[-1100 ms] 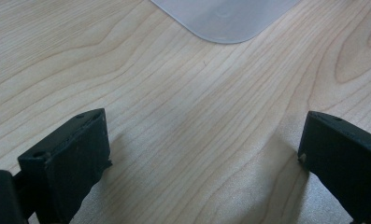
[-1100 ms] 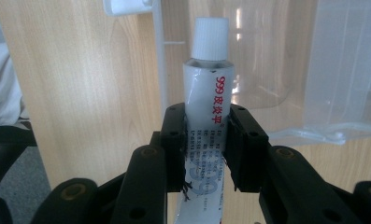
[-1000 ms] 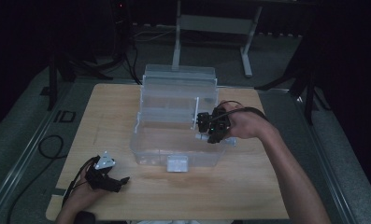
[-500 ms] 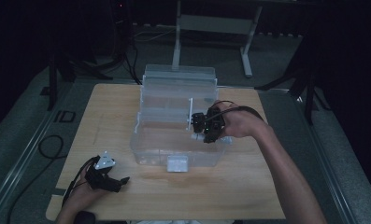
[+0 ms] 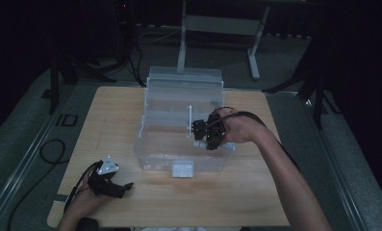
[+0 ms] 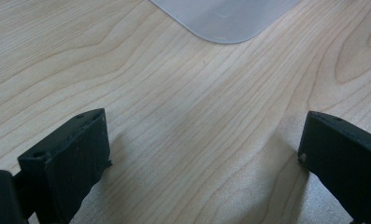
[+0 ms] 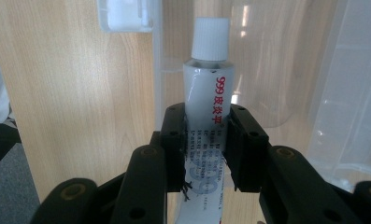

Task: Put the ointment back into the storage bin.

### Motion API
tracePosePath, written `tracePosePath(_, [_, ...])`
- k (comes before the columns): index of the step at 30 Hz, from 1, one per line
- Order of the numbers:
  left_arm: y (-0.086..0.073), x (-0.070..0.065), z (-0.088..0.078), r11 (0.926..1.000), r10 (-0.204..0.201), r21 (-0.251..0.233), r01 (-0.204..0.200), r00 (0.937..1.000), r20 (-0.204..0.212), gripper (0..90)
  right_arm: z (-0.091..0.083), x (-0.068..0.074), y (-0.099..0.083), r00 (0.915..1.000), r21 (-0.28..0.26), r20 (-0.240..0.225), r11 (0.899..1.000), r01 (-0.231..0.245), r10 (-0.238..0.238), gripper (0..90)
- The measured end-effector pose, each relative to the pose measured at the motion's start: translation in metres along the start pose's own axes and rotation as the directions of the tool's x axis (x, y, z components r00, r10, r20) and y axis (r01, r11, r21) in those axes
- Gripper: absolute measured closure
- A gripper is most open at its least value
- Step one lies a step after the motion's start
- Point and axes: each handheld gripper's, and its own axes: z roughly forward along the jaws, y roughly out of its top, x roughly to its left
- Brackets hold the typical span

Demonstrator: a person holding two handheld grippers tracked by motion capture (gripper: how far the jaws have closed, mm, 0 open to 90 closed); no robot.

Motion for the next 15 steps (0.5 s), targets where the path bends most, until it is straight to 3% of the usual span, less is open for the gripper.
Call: tracePosePath(15, [0.0,0.0,0.0,1.0,0.0,0.0,0.0,1.0,0.0,2.6,0.013,-0.003,0.011,0.9999,0.016,-0.014,1.0,0.004,-0.004,70.1])
